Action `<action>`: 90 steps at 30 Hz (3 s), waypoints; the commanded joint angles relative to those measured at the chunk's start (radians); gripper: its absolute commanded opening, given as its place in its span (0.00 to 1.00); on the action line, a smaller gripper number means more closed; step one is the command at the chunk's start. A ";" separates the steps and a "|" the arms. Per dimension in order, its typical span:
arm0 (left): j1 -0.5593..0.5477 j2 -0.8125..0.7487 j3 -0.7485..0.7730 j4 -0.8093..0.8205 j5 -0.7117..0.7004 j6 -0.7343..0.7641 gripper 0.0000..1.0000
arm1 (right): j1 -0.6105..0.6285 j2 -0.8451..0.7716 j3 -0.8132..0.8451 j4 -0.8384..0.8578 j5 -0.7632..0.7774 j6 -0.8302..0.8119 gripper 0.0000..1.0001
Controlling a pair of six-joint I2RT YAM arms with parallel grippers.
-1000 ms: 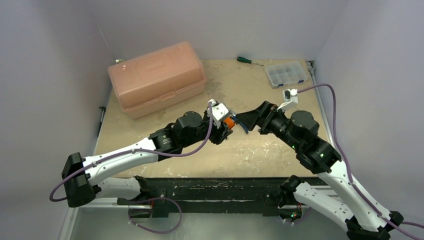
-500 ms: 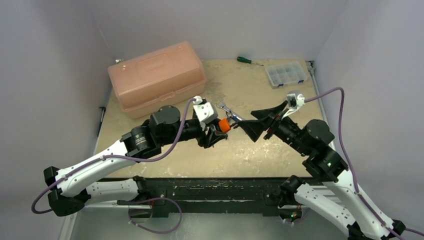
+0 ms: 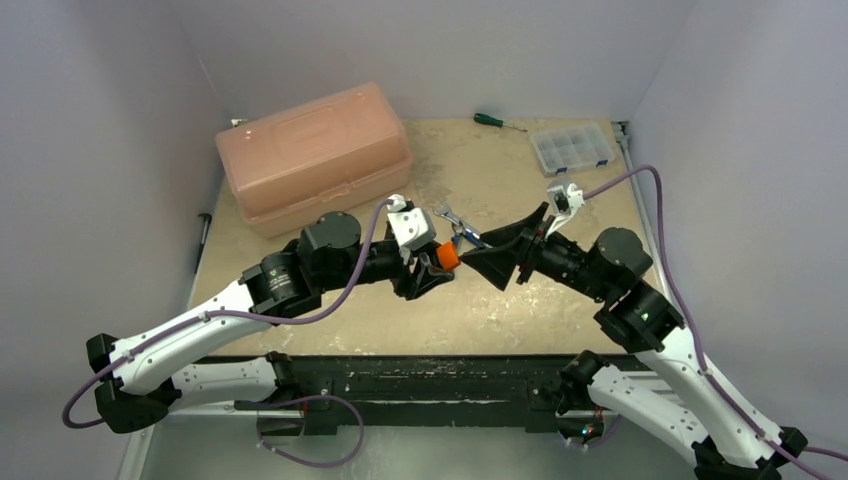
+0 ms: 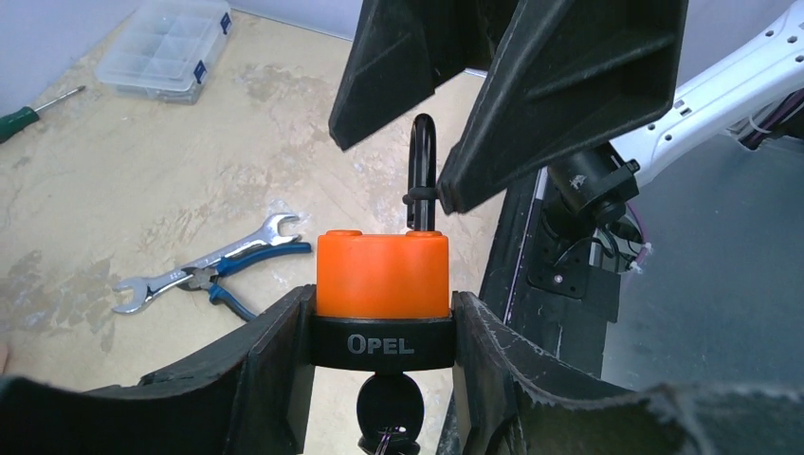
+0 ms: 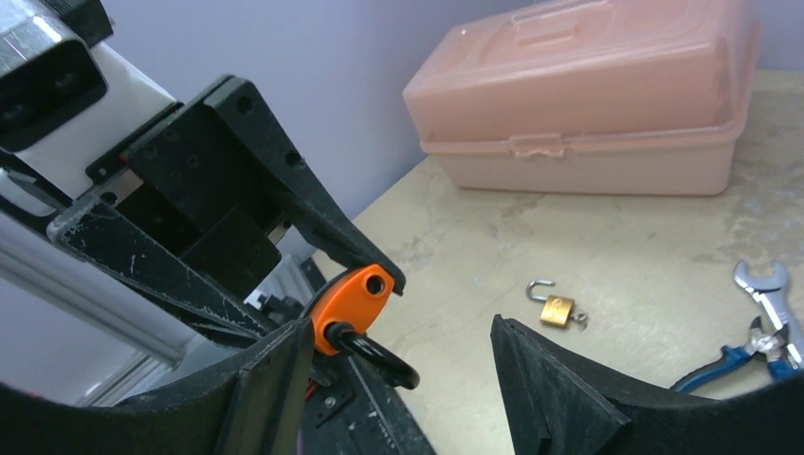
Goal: Unlock with the key
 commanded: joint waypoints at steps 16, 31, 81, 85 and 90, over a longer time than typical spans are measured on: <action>0.003 0.039 -0.022 0.152 -0.167 0.071 0.00 | 0.001 -0.029 -0.003 0.019 -0.209 0.088 0.72; 0.002 0.021 -0.056 0.191 -0.122 0.094 0.00 | 0.001 0.106 0.039 -0.070 -0.047 0.100 0.77; 0.003 0.057 -0.088 0.143 -0.134 0.162 0.60 | 0.001 0.251 -0.045 0.118 -0.043 0.346 0.00; 0.003 0.023 -0.118 0.150 -0.107 0.172 0.93 | 0.002 0.236 -0.052 0.097 -0.009 0.336 0.00; 0.006 -0.047 -0.159 0.195 -0.145 0.153 0.96 | 0.001 0.242 -0.063 0.058 0.036 0.323 0.00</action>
